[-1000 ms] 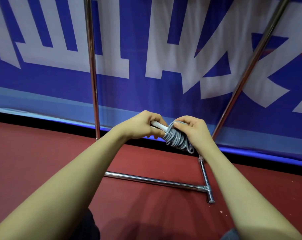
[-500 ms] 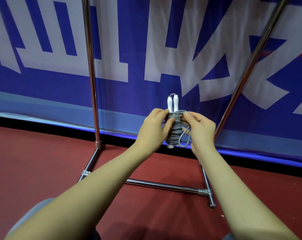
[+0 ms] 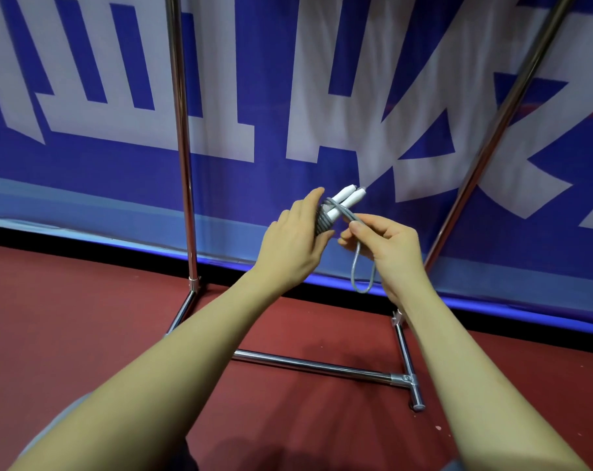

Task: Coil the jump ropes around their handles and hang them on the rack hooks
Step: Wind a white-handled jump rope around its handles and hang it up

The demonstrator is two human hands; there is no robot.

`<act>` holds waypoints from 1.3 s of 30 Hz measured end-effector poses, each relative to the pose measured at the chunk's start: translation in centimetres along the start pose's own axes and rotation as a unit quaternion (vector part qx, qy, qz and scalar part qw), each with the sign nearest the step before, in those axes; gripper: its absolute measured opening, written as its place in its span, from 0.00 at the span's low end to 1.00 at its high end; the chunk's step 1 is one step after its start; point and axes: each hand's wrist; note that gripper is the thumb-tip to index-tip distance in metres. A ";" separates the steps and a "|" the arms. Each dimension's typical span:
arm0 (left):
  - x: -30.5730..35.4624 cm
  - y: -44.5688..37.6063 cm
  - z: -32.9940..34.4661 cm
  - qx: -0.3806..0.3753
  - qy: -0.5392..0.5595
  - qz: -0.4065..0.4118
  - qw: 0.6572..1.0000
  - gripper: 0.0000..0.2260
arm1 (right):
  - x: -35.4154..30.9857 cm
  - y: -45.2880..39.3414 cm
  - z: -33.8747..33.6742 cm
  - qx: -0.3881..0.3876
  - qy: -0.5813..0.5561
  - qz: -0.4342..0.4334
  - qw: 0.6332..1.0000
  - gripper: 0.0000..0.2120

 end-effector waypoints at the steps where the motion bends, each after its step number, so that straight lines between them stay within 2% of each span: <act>1: 0.0 -0.1 -0.2 0.002 0.015 -0.002 1.000 0.24 | -0.2 0.0 0.0 -0.010 -0.015 0.014 1.000 0.07; 5: 0.0 -0.1 -0.6 0.016 0.000 0.029 0.999 0.23 | -0.5 0.1 0.2 -0.080 -0.047 0.046 0.995 0.09; 8: -0.3 -0.1 -0.6 0.009 -0.027 0.060 0.998 0.23 | -0.4 0.1 0.0 -0.091 -0.007 0.045 0.995 0.09; 11: -0.5 -0.3 -0.8 0.006 -0.046 0.055 0.997 0.23 | -0.4 0.1 -0.2 -0.080 0.024 0.043 0.996 0.07; 16: -0.1 -0.3 -1.2 0.012 -0.018 0.051 0.998 0.23 | -0.1 0.3 0.0 -0.004 0.056 0.013 0.998 0.05; 19: 0.5 -0.3 -1.6 0.013 0.133 -0.004 0.991 0.17 | 0.2 0.4 0.0 -0.009 0.022 0.027 0.999 0.08; 22: 2.3 -0.2 -1.8 -0.005 0.332 -0.070 0.941 0.07 | 0.6 0.0 -0.4 -0.011 -0.057 0.067 0.996 0.08; 25: 3.1 0.1 -1.8 -0.038 0.400 -0.099 0.910 0.08 | 0.7 -0.3 -0.8 -0.040 -0.140 0.069 0.987 0.07; 28: 2.8 0.0 -1.8 -0.071 0.395 -0.096 0.911 0.14 | 0.7 -0.2 -1.0 -0.039 -0.144 0.055 0.987 0.09; 30: 2.3 -0.3 -1.8 -0.066 0.383 -0.100 0.916 0.12 | 0.7 -0.2 -0.9 -0.022 -0.141 0.055 0.988 0.11; 32: 1.7 -0.6 -1.7 -0.044 0.300 -0.071 0.950 0.12 | 0.8 -0.2 -0.8 -0.001 -0.129 0.051 0.990 0.15; 33: 1.5 -0.7 -1.5 -0.038 0.239 -0.054 0.969 0.16 | 0.7 -0.2 -0.7 0.006 -0.123 0.050 0.991 0.16; 36: 1.4 -0.5 -1.2 -0.005 0.135 -0.026 0.991 0.24 | 0.4 -0.1 -0.6 0.004 -0.133 0.045 0.990 0.09; 37: 1.5 -0.4 -1.2 0.007 0.149 -0.019 0.989 0.24 | 0.3 -0.1 -0.6 -0.004 -0.142 0.046 0.989 0.07; 39: 1.8 -0.4 -1.6 0.010 0.249 -0.020 0.968 0.21 | 0.2 0.0 -0.7 -0.019 -0.148 0.043 0.988 0.07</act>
Point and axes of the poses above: each hand's wrist, its own y-axis away from the middle knuckle, its own z-axis out of the palm, x = y × z, and after that the axes turned 10 degrees about y, right-handed
